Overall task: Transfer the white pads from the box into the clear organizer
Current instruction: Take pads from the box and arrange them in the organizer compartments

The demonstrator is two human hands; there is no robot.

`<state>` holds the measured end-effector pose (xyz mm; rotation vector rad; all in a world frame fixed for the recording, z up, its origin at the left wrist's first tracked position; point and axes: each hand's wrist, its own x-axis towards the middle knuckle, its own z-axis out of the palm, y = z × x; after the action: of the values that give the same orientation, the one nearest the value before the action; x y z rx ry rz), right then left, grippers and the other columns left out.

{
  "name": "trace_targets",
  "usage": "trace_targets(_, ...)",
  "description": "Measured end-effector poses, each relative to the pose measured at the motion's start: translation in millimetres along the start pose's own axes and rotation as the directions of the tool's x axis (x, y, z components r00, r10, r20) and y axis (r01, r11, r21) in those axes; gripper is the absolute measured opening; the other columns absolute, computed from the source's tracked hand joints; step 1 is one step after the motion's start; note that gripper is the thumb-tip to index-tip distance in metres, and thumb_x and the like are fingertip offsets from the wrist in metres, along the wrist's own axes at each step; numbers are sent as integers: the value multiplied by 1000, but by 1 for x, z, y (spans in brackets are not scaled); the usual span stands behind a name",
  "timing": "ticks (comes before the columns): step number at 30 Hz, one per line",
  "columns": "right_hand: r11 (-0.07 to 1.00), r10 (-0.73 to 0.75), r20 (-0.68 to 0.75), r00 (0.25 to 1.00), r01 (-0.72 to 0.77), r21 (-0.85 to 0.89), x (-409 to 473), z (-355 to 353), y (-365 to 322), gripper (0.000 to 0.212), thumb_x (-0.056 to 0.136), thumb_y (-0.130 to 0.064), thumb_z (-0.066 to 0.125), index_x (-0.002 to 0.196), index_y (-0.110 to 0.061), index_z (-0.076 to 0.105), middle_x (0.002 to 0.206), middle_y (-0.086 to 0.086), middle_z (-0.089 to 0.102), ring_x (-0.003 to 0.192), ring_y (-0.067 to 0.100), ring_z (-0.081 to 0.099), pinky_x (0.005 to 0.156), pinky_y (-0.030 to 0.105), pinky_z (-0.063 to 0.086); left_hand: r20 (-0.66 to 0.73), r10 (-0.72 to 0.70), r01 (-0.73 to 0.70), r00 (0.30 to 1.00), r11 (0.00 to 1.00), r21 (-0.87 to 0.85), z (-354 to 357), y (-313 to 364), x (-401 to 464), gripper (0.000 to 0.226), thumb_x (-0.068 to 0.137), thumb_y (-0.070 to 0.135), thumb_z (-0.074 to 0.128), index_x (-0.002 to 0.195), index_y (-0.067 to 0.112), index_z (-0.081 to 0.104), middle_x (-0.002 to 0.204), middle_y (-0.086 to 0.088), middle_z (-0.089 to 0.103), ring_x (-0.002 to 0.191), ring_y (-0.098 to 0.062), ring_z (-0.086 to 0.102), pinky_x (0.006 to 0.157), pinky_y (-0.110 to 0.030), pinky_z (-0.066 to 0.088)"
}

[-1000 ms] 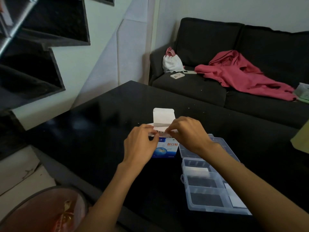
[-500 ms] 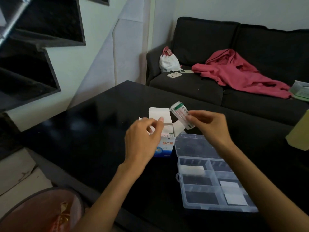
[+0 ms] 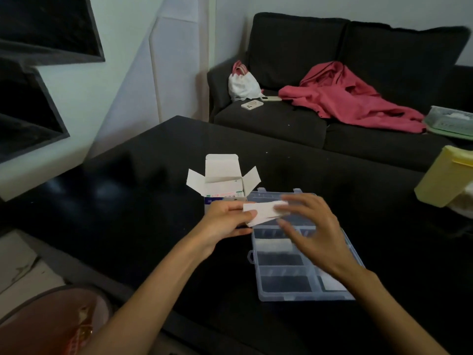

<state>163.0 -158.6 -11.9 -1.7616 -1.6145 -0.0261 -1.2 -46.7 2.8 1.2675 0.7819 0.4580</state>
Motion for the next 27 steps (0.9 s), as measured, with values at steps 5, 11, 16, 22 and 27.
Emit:
trace_targets(5, 632, 439, 351, 827, -562, 533, 6, -10, 4, 35, 85, -27, 62, 119, -28, 55, 103, -9, 62, 81, 3, 67, 62, 15, 53, -15, 42, -40, 999, 988, 148, 11, -5, 5, 18, 86, 19, 66, 103, 16, 68, 86, 8, 68, 76, -3, 65, 57, -13, 50)
trace_targets(11, 537, 569, 325, 755, -641, 549, 3, -6, 17, 18, 83, -17, 66, 102, -20, 67, 99, 1, 67, 88, 17, 65, 69, 23, 56, -25, 34, -29, 999, 984, 174, 25, -14, 15, 23, 90, 28, 60, 105, 12, 66, 89, 5, 66, 81, -7, 64, 58, -14, 53)
trace_targets(16, 600, 604, 182, 776, -593, 538, 3, -3, 26, 22, 84, -17, 66, 106, -18, 65, 104, -3, 64, 95, 13, 62, 65, 17, 53, 23, 32, -34, 999, 994, 101, 25, -14, 21, 13, 95, 25, 53, 101, 21, 64, 91, 11, 64, 82, -3, 63, 61, -15, 54)
trace_targets(22, 615, 526, 224, 821, -548, 567, -2, -8, 31, 26, 80, -9, 68, 97, -28, 65, 104, -6, 63, 95, 12, 62, 74, 25, 57, 9, 264, -255, 964, 922, 291, 16, -19, 27, 30, 83, -3, 65, 105, 19, 65, 93, 12, 63, 81, 4, 63, 66, -12, 53)
trace_targets(27, 754, 368, 147, 918, -387, 530, -6, -14, 32, 27, 78, -4, 68, 95, -25, 67, 102, -4, 68, 91, 9, 67, 73, 21, 56, 50, 384, -376, 922, 857, 353, 17, -23, 26, 28, 78, 1, 71, 95, 22, 66, 89, 14, 65, 79, 9, 65, 67, -9, 50)
